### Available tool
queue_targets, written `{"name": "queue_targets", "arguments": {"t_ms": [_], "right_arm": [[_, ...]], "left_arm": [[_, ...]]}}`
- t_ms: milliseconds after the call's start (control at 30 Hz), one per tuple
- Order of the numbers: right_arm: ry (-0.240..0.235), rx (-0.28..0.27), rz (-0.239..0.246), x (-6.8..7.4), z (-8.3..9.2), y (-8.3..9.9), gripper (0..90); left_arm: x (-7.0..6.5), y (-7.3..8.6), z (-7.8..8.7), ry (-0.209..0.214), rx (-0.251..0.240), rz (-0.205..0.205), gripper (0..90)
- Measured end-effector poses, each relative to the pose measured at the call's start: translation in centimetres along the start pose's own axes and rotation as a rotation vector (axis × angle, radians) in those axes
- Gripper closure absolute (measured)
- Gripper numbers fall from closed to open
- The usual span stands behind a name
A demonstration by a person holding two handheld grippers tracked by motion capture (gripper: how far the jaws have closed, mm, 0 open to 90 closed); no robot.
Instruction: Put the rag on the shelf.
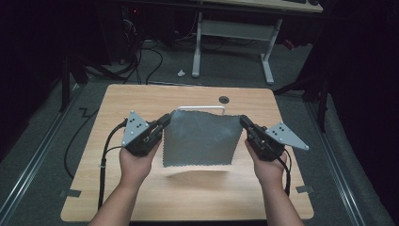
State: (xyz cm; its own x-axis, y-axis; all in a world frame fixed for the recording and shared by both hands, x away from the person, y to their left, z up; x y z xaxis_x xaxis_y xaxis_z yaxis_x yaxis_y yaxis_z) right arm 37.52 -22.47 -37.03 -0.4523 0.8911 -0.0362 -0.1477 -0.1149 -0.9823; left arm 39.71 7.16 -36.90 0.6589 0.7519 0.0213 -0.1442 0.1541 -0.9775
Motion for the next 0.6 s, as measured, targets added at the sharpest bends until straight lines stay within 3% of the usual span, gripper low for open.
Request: {"name": "queue_targets", "arguments": {"t_ms": [233,400,600], "right_arm": [[0.013,-0.008,-0.036,-1.5,-1.5,-1.4,90.0],[0.020,-0.021,-0.061,-2.5,-2.4,-2.7,90.0],[0.031,-0.028,-0.043,-3.2,-3.5,-4.2,90.0]], "left_arm": [[1.3,-0.9,-1.5,-0.004,0.007,0.004,88.9],[2.3,-2.3,-2.9,-0.016,-0.006,-0.028,88.9],[3.1,-3.3,-4.0,-0.043,-0.005,-0.048,88.9]]}}
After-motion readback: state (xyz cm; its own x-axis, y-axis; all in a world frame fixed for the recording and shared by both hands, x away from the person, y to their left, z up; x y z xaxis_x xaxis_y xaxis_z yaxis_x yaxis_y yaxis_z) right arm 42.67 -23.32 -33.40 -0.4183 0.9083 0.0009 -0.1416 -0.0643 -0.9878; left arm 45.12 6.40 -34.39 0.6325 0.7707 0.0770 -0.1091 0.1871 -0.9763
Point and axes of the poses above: each handheld gripper's, and its own axes: z roughly backward along the jaws, y roughly out of its underside, x roughly to its left, the point moved 5 cm from there along -z, roughly forward along the jaws, and after that the axes turned 5 degrees about x, right-handed, at the moved point
